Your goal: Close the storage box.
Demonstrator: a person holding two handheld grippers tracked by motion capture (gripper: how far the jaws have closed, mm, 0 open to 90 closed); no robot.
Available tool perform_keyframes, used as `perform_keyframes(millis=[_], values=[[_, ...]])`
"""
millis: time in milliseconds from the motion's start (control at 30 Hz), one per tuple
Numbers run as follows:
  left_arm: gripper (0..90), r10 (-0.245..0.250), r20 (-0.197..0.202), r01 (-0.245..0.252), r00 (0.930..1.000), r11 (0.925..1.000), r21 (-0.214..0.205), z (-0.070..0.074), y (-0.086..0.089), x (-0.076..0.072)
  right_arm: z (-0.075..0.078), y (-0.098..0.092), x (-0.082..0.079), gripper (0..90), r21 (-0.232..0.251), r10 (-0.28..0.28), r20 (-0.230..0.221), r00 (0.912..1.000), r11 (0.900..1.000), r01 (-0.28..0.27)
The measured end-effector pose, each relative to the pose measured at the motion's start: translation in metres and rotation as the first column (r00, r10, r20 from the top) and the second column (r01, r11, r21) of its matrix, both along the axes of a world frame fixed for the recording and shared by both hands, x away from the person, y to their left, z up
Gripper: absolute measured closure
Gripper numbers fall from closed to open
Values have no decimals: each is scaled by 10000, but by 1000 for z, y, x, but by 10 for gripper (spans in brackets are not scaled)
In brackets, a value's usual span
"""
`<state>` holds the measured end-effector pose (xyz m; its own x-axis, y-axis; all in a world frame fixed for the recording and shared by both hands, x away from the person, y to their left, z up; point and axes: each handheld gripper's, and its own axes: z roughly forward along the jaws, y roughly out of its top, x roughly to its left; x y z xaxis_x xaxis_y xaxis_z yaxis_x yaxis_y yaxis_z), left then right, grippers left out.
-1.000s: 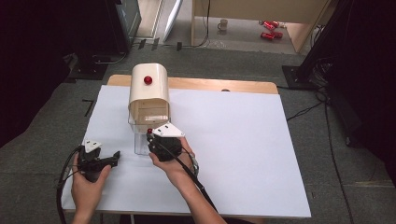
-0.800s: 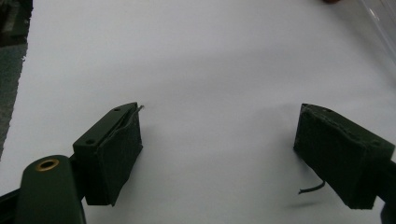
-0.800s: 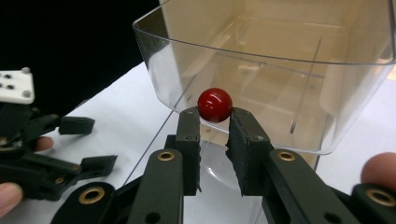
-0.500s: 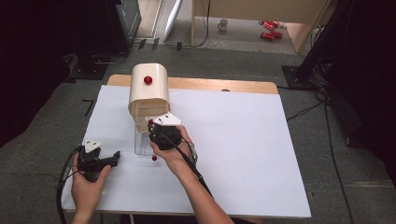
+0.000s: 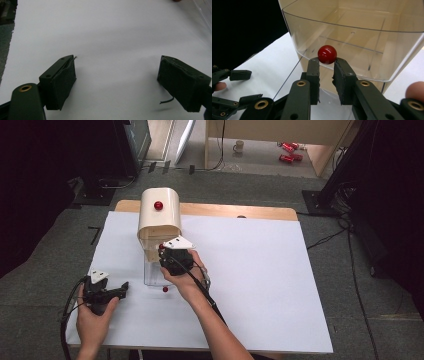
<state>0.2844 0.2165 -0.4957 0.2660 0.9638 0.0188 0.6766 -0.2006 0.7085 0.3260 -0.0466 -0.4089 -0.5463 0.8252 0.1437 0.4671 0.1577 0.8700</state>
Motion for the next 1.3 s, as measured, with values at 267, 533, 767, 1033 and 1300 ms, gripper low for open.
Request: perform_keyframes(millis=[267, 533, 767, 1033, 1300], values=[[149, 0, -12, 0, 10000, 10000, -1, 0, 0, 0, -6, -3, -10, 598, -51, 246, -236, 9994, 9997, -247], [149, 27, 1, -27, 10000, 10000, -28, 0, 0, 0, -24, -21, -48, 551, 43, 217, -392, 9990, 9998, -215], [149, 3, -18, -3, 10000, 10000, -2, 0, 0, 0, -33, -28, -74, 553, 537, 159, -349, 9993, 9985, -140], [150, 6, -10, -6, 10000, 10000, 2, 0, 0, 0, -51, -24, -94, 575, 587, 146, -490, 9987, 9982, -117], [149, 4, -16, -4, 10000, 10000, -4, 0, 0, 0, -67, -16, -97, 630, 465, 111, -797, 9968, 9989, -74]])
